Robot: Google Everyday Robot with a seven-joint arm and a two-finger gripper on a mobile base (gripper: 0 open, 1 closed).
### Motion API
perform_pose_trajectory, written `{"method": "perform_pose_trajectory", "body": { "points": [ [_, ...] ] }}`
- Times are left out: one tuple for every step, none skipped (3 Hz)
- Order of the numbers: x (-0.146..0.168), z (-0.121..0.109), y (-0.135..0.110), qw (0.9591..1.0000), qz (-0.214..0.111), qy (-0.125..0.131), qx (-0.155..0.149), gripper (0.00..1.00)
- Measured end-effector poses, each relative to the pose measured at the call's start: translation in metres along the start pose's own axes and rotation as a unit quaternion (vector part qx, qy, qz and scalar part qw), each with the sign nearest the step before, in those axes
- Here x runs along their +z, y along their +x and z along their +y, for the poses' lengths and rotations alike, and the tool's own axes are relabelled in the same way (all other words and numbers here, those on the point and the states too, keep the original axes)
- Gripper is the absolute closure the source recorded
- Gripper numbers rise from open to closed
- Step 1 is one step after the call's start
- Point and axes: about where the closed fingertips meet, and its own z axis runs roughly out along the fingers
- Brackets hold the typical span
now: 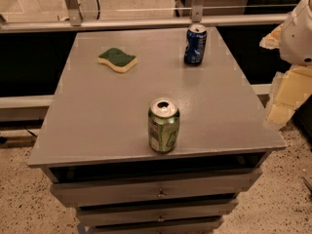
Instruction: Knock green can over
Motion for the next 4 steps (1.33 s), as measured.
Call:
{"method": "perform_pose_trajectory", "body": {
  "points": [
    [0.000, 0.000, 0.000, 1.0000, 0.000, 0.000, 0.000, 0.00],
    [0.011, 0.002, -0.003, 0.9994, -0.034, -0.009, 0.004, 0.00],
    [0.041, 0.011, -0.014, 0.9931, -0.111, -0.033, 0.017, 0.00],
    [0.066, 0.021, -0.034, 0.9784, -0.197, -0.058, 0.028, 0.00]
  ]
}}
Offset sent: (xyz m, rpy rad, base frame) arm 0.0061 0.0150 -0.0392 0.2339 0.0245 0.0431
